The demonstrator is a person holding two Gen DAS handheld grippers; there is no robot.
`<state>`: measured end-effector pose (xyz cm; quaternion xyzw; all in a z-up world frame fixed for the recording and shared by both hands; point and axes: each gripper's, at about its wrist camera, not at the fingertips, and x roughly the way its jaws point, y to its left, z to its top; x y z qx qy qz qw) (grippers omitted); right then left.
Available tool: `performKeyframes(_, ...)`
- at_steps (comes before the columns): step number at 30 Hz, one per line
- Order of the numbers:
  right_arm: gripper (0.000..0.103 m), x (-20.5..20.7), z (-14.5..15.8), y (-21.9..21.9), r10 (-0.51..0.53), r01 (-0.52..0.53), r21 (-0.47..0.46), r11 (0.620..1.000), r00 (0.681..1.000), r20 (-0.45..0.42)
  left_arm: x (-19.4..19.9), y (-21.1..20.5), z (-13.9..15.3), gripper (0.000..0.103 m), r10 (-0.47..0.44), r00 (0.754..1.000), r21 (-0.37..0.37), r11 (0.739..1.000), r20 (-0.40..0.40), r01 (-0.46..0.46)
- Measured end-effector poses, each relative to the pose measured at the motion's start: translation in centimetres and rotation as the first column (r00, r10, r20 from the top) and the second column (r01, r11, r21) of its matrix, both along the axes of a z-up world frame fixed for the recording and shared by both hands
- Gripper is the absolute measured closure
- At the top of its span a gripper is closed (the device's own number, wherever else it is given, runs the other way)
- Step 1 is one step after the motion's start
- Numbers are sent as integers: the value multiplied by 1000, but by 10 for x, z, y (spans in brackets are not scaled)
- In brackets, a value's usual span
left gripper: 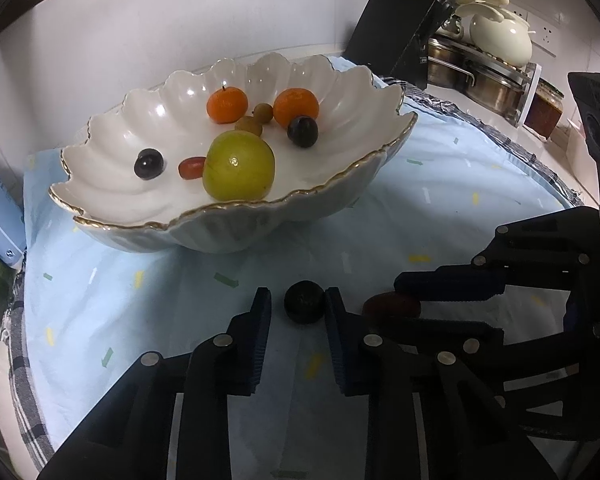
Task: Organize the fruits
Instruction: 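Grasp the red date with the right gripper while the left gripper grasps the dark plum, then lift the red date and dark plum and carry them over the white bowl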
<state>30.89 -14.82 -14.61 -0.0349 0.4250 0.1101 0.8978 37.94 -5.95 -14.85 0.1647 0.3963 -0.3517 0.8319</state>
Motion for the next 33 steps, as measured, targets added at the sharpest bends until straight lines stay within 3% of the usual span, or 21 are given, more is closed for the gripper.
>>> performKeyframes(2,84,0,0,0,1,-1,1,1000,1000,3,-1,-1,0,82,-2,1000,-4,1000,-4,2)
performKeyframes(22,85,-14,23,-4,1,-2,26,1000,998,60,-20,17,30,83,107,994,-52,993,24,-106)
performKeyframes(33,85,-28,49,-7,-3,-3,44,999,991,137,-37,26,60,83,210,974,-107,974,84,-201)
